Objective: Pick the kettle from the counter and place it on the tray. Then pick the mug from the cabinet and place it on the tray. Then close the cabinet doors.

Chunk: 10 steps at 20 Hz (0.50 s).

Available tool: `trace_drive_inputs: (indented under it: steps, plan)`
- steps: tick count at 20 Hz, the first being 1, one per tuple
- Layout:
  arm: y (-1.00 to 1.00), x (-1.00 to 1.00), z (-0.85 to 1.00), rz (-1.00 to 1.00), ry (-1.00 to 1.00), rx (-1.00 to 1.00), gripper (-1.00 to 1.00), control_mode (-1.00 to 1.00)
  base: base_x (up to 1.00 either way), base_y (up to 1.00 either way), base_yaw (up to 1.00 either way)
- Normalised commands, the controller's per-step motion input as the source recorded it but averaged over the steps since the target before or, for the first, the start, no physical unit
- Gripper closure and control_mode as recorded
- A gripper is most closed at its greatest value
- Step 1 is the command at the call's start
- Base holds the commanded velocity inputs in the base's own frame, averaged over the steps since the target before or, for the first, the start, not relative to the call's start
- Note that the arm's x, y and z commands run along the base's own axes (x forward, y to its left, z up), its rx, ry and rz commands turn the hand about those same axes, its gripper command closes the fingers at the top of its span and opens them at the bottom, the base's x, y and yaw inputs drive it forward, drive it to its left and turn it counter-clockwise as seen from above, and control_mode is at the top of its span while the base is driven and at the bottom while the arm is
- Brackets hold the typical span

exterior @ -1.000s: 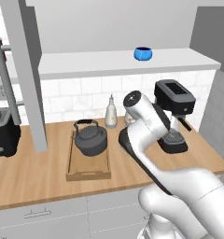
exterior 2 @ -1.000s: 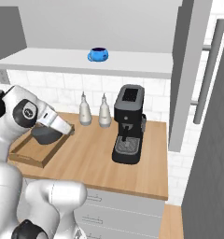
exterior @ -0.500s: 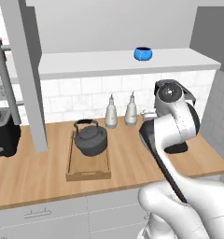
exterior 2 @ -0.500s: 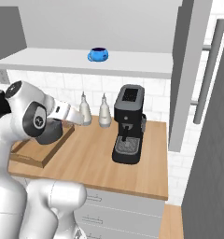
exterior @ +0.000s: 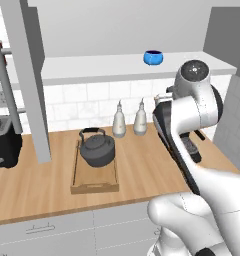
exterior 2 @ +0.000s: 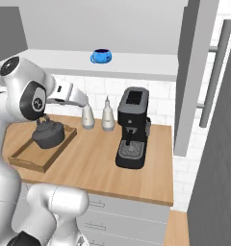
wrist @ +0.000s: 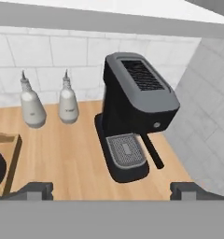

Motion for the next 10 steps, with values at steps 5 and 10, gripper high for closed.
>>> trace_drive_inputs:
  steps: [5,10]
  plan:
    - [0.0,0.57,0.34,0.11,-0.11,0.03,-1.0,-1.0,0.0,0.0,0.0]
    - [0.01,0.32,0.4,-0.01,-0.12,0.0,-1.0,-1.0,0.0,0.0,0.0]
